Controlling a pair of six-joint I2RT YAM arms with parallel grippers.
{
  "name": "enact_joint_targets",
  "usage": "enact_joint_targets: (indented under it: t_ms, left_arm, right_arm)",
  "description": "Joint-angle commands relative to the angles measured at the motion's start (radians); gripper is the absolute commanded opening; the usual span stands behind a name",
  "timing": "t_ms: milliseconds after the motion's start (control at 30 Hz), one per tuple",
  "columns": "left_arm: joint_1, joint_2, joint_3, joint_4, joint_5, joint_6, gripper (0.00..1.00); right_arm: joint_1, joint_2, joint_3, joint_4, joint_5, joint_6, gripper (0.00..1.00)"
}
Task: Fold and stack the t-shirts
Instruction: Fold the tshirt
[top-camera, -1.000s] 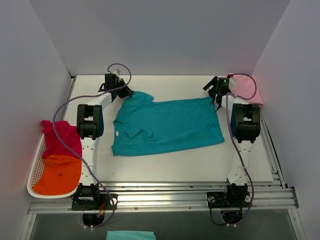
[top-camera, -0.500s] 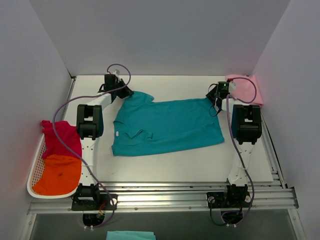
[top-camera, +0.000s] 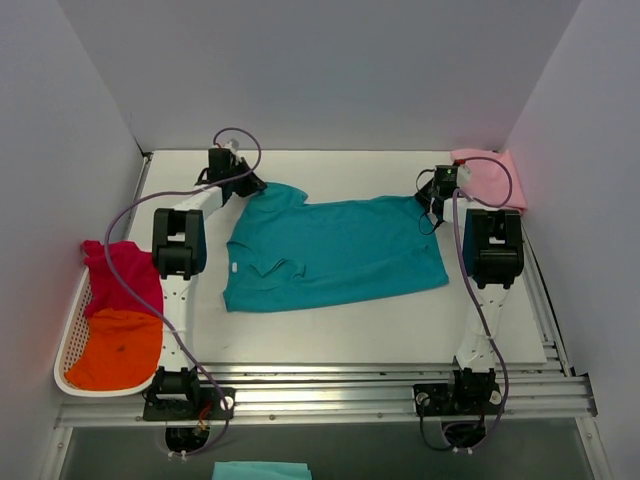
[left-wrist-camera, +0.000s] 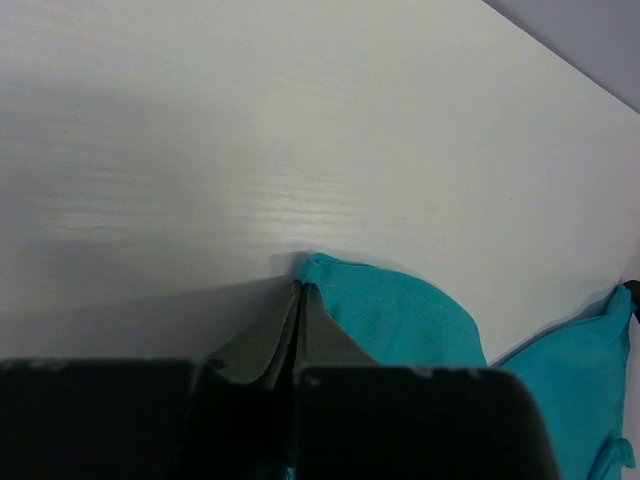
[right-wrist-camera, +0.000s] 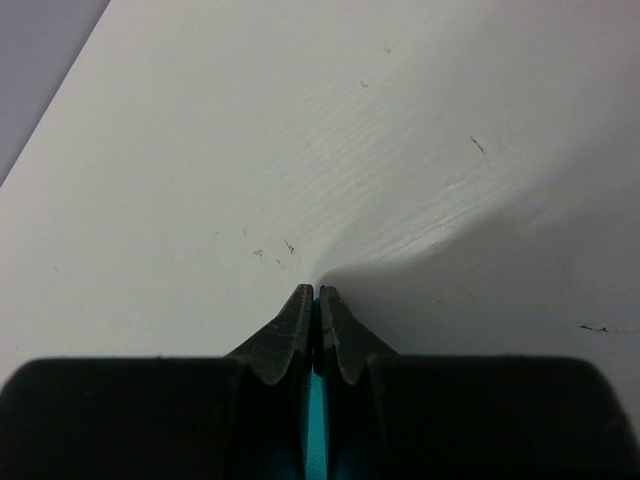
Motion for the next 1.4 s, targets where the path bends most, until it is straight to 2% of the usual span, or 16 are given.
enact_joint_targets:
  t_ms: [0, 300, 633, 1067, 1367]
  left_arm:
    - [0.009, -0.083, -0.031, -0.039, -0.022, 0.028, 0.02]
    - [0.009, -0.25, -0.122, -0.042, -0.05, 0.054, 0.02]
    - [0.007, -0.379, -0.22, -0.036, -0.044, 0.076, 0.02]
    - [-0.031, -0.635, -0.533, 0.013, -0.084, 0.105, 0.02]
    - [-0.1, -0.857, -0.703, -0.015, -0.177, 0.125, 0.02]
  right_arm:
    - [0.007, -0.013, -0.005, -0.114, 0.001, -0.029, 0.0]
    - [0.007, -0.019, 0.078, -0.151, -0.002, -0.052, 0.0]
    - [0.007, -0.102, 0.046, -0.163, -0.007, -0.065, 0.0]
    - [0.007, -0.214, 0.004, -0.206, -0.007, -0.085, 0.0]
    - [0.007, -0.309, -0.121, -0.196, -0.002, -0.092, 0.0]
